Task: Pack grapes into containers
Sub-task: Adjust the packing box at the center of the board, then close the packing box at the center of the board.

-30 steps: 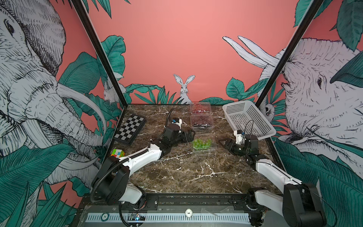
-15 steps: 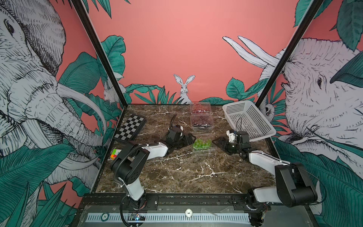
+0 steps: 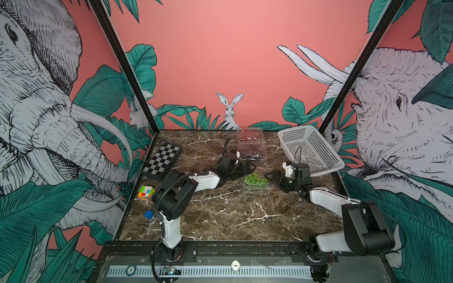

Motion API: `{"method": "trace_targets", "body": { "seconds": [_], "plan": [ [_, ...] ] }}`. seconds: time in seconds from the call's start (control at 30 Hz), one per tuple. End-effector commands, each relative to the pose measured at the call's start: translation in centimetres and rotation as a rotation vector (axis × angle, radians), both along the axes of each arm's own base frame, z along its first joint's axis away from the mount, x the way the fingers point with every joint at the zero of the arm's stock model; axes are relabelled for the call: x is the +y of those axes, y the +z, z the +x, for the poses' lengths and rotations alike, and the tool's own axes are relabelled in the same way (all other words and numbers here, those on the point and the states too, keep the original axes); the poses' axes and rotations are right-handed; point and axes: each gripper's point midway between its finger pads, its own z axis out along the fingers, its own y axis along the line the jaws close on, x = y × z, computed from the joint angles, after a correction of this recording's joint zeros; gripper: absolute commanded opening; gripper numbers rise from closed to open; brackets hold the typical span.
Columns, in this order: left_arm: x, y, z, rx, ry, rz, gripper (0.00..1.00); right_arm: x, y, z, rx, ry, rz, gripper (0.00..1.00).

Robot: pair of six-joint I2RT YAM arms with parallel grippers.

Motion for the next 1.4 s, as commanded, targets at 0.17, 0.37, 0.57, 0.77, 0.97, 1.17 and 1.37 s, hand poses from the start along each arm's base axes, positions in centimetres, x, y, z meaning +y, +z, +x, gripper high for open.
{"method": "trace_targets", "body": {
  "seconds": [0.17,0.37,0.57,0.77,0.97,1.17,1.37],
  "plan": [
    [0.9,1.0,0.1,-0.034,-0.005,0.027,0.99,-1.5,0.9,0.6,-0.025,-0.044,-0.035,0.99],
    [4.6,2.1,-2.4,-0.106,0.046,0.000,0.98,-1.4,1.0,1.1,-0.031,-0.035,-0.035,0.99],
    [6.7,0.8,-5.0,-0.100,0.097,-0.091,0.90,-0.5,0.8,2.2,-0.040,-0.037,-0.004,0.96],
    [5.5,-0.2,-7.3,-0.090,0.062,-0.119,0.75,0.5,0.5,2.4,-0.033,-0.036,0.004,0.88],
    [4.7,-1.1,-7.9,-0.077,0.077,-0.129,0.60,0.7,0.6,2.3,-0.037,-0.043,-0.004,0.85],
    [4.9,-2.6,-7.9,-0.043,0.111,-0.158,0.47,0.6,0.4,2.0,-0.030,-0.044,-0.005,0.85],
    [5.0,-2.8,-7.8,-0.042,0.120,-0.156,0.39,0.7,0.2,2.0,-0.028,-0.043,-0.003,0.84]
  ]
}}
